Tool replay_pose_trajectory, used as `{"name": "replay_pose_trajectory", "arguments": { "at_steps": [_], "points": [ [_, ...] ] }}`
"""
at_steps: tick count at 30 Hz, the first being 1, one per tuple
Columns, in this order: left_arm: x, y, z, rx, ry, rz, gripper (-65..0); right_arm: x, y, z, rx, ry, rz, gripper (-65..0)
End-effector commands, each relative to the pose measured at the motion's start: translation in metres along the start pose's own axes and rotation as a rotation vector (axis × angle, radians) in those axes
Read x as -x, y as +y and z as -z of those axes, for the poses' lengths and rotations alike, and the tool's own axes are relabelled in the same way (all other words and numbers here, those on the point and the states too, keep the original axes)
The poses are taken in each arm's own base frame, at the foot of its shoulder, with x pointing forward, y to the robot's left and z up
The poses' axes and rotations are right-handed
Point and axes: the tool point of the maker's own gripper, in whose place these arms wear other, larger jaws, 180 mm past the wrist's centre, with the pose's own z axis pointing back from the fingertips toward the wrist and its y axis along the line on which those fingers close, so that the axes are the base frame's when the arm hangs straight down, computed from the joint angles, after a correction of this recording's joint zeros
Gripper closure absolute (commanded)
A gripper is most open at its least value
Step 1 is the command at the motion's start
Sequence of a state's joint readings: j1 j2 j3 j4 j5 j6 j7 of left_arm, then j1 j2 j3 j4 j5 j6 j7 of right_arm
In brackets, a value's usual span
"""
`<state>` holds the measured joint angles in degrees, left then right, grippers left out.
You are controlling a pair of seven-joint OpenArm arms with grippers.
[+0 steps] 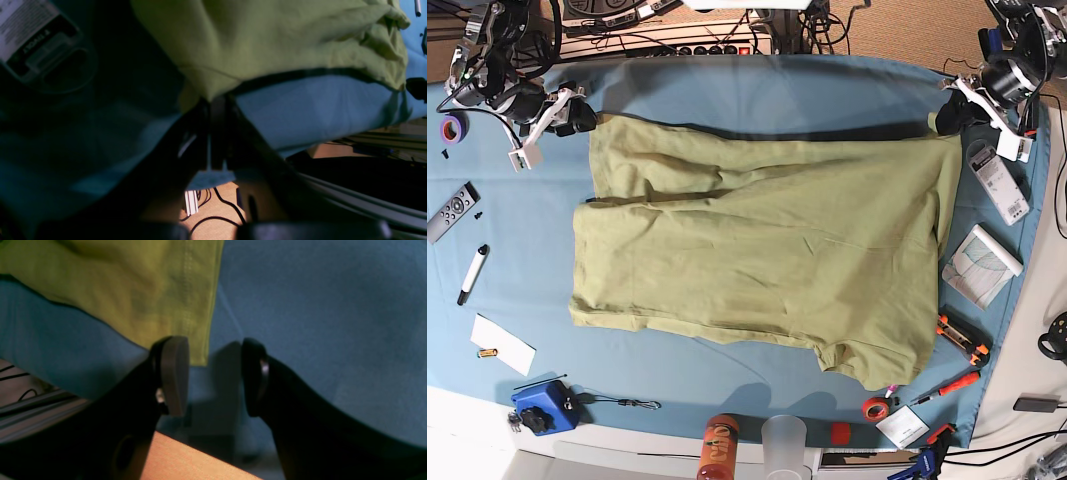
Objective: Layout the t-shirt on the table in an organized manner, then fold the t-shirt properly
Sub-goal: 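Grasp the shirt shoulders with both grippers, then lift the shirt with both grippers and stretch it taut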
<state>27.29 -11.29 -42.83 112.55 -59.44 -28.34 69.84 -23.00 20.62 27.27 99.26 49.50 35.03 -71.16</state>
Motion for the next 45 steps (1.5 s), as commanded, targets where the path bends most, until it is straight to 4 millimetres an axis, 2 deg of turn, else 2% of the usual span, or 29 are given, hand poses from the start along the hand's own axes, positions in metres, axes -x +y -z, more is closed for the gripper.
{"name": "replay_pose_trajectory", "arguments": {
  "at_steps": [1,6,13,17,21,25,28,31,36,39,42,45],
  "points": [
    [-0.009,-0.003,-0.004,0.01,-0.031,0.02,0.0,-0.003,-0.007,-0.004,0.027,0.001,-0.014,-26.0],
    [-0.009,-0.003,-0.004,0.01,-0.031,0.02,0.0,-0.003,-0.003,-0.001,0.017,-0.009,-0.004,-26.0],
    [-0.01,-0.005,-0.004,0.02,-0.036,0.016,0.0,0.008,0.028,0.022,-0.053,0.028,-0.02,-26.0],
    [-0.01,-0.005,-0.004,0.019,-0.036,0.017,0.0,0.0,0.022,0.027,-0.006,0.035,-0.066,-25.7],
    [-0.01,-0.005,-0.004,0.02,-0.036,0.017,0.0,-0.009,0.021,0.027,-0.005,0.015,-0.065,-16.6],
    [-0.01,-0.005,-0.004,0.019,-0.036,0.016,0.0,-0.005,0.019,0.027,0.008,0.038,-0.071,0.0],
    [-0.01,-0.005,-0.004,0.019,-0.036,0.016,0.0,-0.006,0.017,0.024,0.02,0.043,-0.081,0.0],
    [-0.01,-0.005,-0.004,0.019,-0.035,0.016,0.0,-0.013,0.017,0.012,0.046,0.042,-0.111,0.0],
    [-0.009,-0.005,-0.004,0.019,-0.034,0.016,0.0,-0.038,0.024,-0.03,0.104,-0.053,-0.183,0.0],
    [-0.009,-0.005,-0.004,0.019,-0.034,0.016,0.0,-0.038,0.026,-0.051,0.131,-0.08,-0.208,0.0],
    [-0.007,-0.005,-0.004,0.018,-0.023,0.016,0.0,-0.038,0.02,-0.071,0.178,-0.131,-0.21,0.0],
    [-0.003,-0.003,-0.005,0.009,-0.009,0.014,0.0,-0.019,0.025,-0.077,0.145,-0.078,-0.245,0.0]
  ]
}}
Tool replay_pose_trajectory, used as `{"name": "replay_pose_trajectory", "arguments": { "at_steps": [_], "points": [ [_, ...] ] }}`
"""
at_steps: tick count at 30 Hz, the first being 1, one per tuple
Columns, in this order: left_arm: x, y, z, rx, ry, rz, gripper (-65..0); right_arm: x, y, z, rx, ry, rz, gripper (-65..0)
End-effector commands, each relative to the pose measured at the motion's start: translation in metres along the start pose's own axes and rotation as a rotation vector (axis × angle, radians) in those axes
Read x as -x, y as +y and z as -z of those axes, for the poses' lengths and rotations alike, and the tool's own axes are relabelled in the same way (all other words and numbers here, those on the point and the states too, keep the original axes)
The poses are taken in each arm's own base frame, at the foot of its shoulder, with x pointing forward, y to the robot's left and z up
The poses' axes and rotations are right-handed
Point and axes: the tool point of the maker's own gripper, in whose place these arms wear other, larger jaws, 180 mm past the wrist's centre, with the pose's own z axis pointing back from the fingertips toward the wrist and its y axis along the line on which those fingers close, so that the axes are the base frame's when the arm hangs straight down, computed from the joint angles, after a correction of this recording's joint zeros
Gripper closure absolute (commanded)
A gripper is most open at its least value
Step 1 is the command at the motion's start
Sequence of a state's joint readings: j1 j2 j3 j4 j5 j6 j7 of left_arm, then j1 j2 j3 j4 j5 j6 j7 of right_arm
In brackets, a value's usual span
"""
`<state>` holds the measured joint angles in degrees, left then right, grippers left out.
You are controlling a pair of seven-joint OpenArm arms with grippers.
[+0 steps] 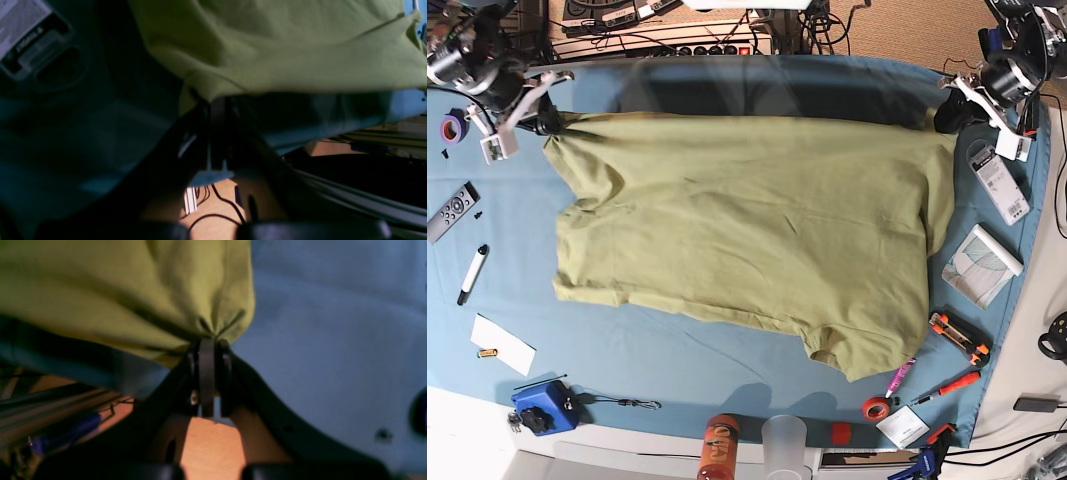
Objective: Layout the t-shirt on the table in an organized manner, then fold the t-shirt properly
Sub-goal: 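Lift the shirt with both grippers and stretch it taut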
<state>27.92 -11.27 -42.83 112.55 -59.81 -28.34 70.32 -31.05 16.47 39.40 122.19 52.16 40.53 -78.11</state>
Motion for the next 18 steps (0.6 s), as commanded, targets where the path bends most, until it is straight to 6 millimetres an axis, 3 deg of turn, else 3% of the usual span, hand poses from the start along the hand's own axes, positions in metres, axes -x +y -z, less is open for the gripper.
{"name": "replay_pose_trajectory", "arguments": {
  "at_steps": [1,3,7,10,15,18],
  "points": [
    [-0.005,0.0,-0.005,-0.005,-0.014,0.023,0.0,0.003,-0.011,-0.007,0.054,0.021,-0.009,0.0],
    [-0.002,0.002,-0.006,-0.012,-0.001,0.025,0.0,-0.004,-0.029,-0.018,0.127,-0.031,0.008,0.0],
    [0.004,0.002,-0.008,-0.015,0.021,0.022,0.0,-0.009,-0.012,-0.022,0.016,-0.069,0.047,0.0],
    [0.014,0.003,-0.009,-0.015,0.063,0.021,0.0,-0.016,-0.024,-0.027,0.077,-0.115,0.055,0.0],
    [0.031,0.002,-0.015,-0.01,0.113,0.043,0.0,-0.009,-0.024,-0.027,0.075,-0.08,0.054,0.0],
    [0.034,0.0,-0.017,-0.005,0.117,0.042,0.0,-0.019,-0.028,-0.03,0.09,-0.134,0.053,0.0]
  ]
}}
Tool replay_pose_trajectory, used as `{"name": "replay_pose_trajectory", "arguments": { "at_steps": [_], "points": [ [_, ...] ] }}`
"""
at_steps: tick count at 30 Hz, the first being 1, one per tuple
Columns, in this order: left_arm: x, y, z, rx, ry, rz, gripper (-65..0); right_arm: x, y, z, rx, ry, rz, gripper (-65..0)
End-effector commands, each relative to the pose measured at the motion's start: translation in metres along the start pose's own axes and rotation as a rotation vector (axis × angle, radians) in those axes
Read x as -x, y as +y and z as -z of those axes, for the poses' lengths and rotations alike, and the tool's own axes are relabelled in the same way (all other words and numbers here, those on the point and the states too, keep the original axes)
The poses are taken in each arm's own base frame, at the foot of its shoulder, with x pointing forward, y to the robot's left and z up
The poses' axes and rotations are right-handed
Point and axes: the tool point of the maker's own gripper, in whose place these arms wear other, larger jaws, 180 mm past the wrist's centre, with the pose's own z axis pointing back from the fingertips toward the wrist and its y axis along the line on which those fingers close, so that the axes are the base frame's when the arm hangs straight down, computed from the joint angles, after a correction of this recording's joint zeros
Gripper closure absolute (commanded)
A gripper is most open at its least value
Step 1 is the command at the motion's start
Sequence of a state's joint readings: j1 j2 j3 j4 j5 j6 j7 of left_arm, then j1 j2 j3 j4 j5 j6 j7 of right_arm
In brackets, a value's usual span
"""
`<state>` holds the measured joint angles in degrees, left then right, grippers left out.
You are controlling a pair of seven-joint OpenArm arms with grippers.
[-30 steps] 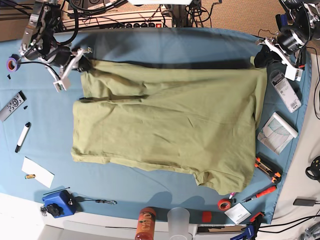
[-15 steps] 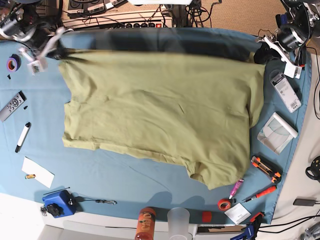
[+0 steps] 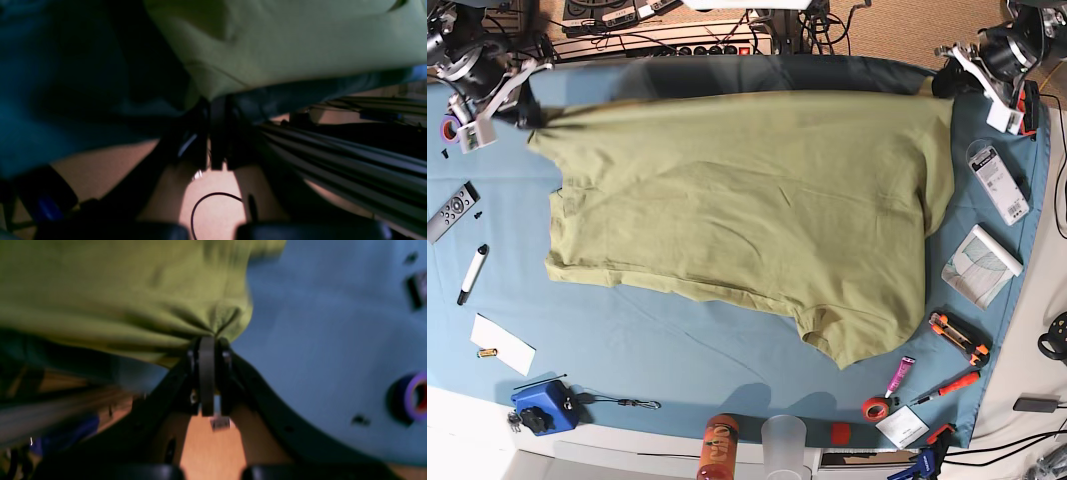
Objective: Layout the t-shirt on the table in an organized manner, then fold the t-shirt properly
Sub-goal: 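Lift the shirt with both grippers and stretch it taut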
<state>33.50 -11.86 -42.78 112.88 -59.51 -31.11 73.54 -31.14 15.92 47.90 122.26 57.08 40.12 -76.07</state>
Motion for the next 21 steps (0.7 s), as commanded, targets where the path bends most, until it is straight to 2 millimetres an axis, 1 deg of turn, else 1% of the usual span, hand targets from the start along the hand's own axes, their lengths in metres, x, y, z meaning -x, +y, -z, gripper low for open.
{"name": "replay_pose_trajectory", "arguments": {
  "at_steps": [1,5,7,9,12,15,17,19,21],
  "points": [
    [-0.012,-0.003,-0.005,0.005,-0.037,0.029,0.0,-0.008,-0.003,-0.004,0.012,-0.02,-0.021,0.0],
    [-0.033,-0.011,-0.009,0.005,-0.109,0.075,0.0,-0.014,-0.004,-0.003,0.016,-0.04,-0.024,0.0],
    [-0.046,-0.017,-0.011,0.005,-0.144,0.125,0.0,-0.018,-0.007,-0.002,0.028,-0.05,-0.03,0.0],
    [-0.061,-0.023,-0.012,0.012,-0.191,0.182,0.0,-0.02,-0.013,-0.001,0.059,-0.044,-0.04,0.0],
    [-0.079,-0.025,-0.012,0.011,-0.239,0.233,0.0,-0.021,-0.023,0.0,0.111,-0.028,-0.053,0.0],
    [-0.089,-0.018,-0.009,-0.036,-0.241,0.287,0.0,-0.024,-0.027,-0.001,0.133,-0.046,-0.055,0.0],
    [-0.095,-0.018,-0.007,-0.044,-0.247,0.313,0.0,-0.026,-0.03,-0.001,0.149,-0.054,-0.062,0.0],
    [-0.096,-0.022,-0.003,-0.038,-0.232,0.349,0.0,-0.026,-0.03,-0.001,0.149,-0.054,-0.063,0.0],
    [-0.093,-0.025,0.005,-0.034,-0.184,0.397,0.0,-0.026,-0.027,0.001,0.138,-0.052,-0.066,0.0]
  ]
}}
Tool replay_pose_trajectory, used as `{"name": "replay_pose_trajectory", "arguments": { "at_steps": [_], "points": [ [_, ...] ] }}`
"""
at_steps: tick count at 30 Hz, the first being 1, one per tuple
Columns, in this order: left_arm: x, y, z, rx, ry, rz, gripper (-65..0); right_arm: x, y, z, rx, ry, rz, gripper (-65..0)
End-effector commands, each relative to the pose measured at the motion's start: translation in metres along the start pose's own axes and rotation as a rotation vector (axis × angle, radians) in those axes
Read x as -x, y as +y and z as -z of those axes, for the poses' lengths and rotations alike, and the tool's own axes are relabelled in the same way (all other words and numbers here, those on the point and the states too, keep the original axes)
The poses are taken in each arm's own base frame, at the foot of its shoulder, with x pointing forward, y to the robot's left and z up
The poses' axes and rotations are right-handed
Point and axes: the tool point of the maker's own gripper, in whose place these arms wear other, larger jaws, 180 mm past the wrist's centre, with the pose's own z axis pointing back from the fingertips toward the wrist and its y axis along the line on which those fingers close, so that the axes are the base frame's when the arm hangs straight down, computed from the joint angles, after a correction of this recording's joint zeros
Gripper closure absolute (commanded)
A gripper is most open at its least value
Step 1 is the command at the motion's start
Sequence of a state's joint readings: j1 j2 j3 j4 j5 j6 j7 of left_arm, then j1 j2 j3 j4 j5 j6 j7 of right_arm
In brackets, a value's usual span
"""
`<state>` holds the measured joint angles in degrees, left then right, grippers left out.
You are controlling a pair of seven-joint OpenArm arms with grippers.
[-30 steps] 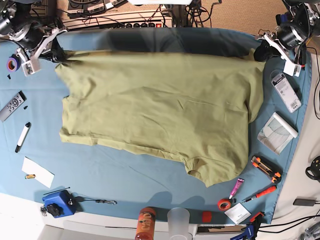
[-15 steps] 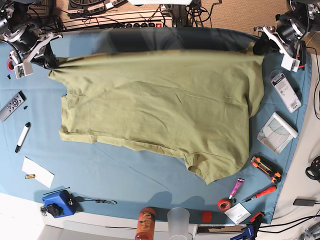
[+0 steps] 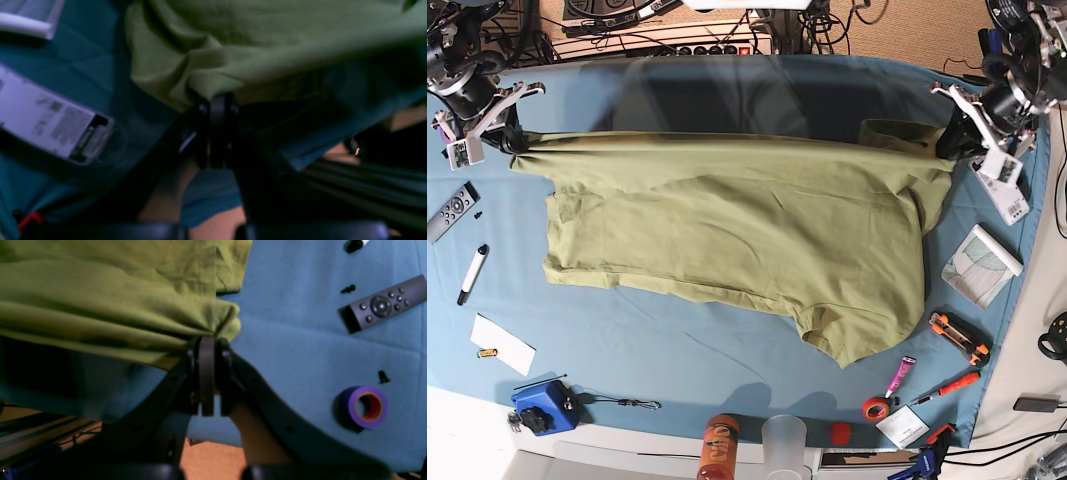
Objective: Layout the t-shirt on the table in an organized manner, then fold the t-shirt properly
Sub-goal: 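Lift the shirt with both grippers and stretch it taut, then lower the shirt onto the table and open both grippers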
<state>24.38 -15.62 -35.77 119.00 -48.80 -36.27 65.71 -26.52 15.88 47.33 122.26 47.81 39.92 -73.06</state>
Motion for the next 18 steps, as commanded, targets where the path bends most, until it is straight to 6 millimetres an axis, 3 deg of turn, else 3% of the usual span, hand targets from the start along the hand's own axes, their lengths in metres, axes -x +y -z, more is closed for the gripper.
{"name": "replay_pose_trajectory", "arguments": {
  "at_steps": [1,4,7,13,18],
  "points": [
    [-0.008,0.0,-0.001,0.0,-0.013,0.033,0.0,-0.009,-0.002,-0.002,0.009,-0.024,-0.022,0.0],
    [-0.01,-0.002,0.006,-0.011,-0.005,0.018,0.0,-0.006,0.003,0.003,-0.003,-0.004,-0.039,0.0],
    [-0.029,0.001,0.005,-0.027,-0.11,-0.007,0.0,-0.01,0.003,0.009,0.02,-0.019,-0.067,0.0],
    [-0.047,0.015,0.012,-0.101,-0.114,0.118,0.0,-0.024,0.002,0.027,0.087,-0.025,-0.109,0.0],
    [-0.055,0.003,0.037,-0.054,-0.093,0.199,0.0,-0.041,0.0,0.048,0.126,-0.05,-0.119,0.0]
  ]
}}
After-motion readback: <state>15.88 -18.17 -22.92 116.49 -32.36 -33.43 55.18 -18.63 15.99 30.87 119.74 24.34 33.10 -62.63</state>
